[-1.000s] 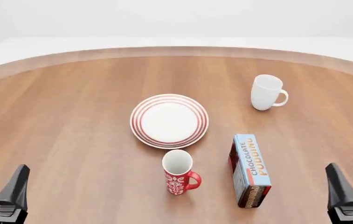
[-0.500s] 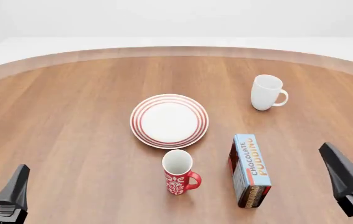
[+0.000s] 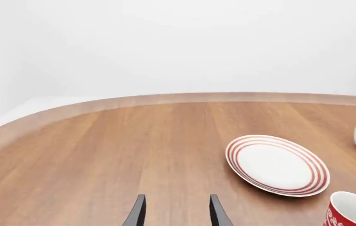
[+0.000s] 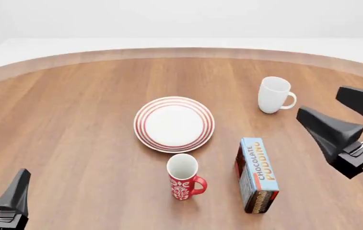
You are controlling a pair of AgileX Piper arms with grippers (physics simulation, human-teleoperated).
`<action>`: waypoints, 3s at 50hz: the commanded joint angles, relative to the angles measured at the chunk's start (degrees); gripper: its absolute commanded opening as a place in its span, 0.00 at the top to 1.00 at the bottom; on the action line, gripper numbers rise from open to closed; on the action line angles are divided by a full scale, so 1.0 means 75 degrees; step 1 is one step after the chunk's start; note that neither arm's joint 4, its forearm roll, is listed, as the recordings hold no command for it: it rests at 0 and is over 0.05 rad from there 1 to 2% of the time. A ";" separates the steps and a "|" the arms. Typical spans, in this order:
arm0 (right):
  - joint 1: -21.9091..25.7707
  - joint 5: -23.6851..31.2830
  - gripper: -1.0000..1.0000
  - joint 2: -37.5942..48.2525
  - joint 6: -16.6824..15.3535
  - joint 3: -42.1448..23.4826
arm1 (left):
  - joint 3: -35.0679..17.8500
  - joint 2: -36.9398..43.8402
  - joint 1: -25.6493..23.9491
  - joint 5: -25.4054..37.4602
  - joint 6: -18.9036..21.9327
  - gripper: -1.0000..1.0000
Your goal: Pick up the red mug and put it on the plate
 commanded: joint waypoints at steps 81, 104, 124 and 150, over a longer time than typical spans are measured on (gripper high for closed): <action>0.2315 0.1565 0.00 0.3808 0.0365 -0.0498 | 0.0000 0.0000 0.0000 0.0000 0.0000 0.00; 0.2417 0.0554 0.00 0.4757 0.0476 -0.0025 | 0.0000 0.0000 0.0000 0.0000 0.0000 0.00; 0.2176 -0.0072 0.00 0.5264 0.0340 0.0210 | 0.0000 0.0000 0.0000 0.0000 0.0000 0.00; 0.2245 -0.0826 0.00 0.5756 0.0550 0.0644 | 0.0000 0.0000 0.0000 0.0000 0.0000 0.00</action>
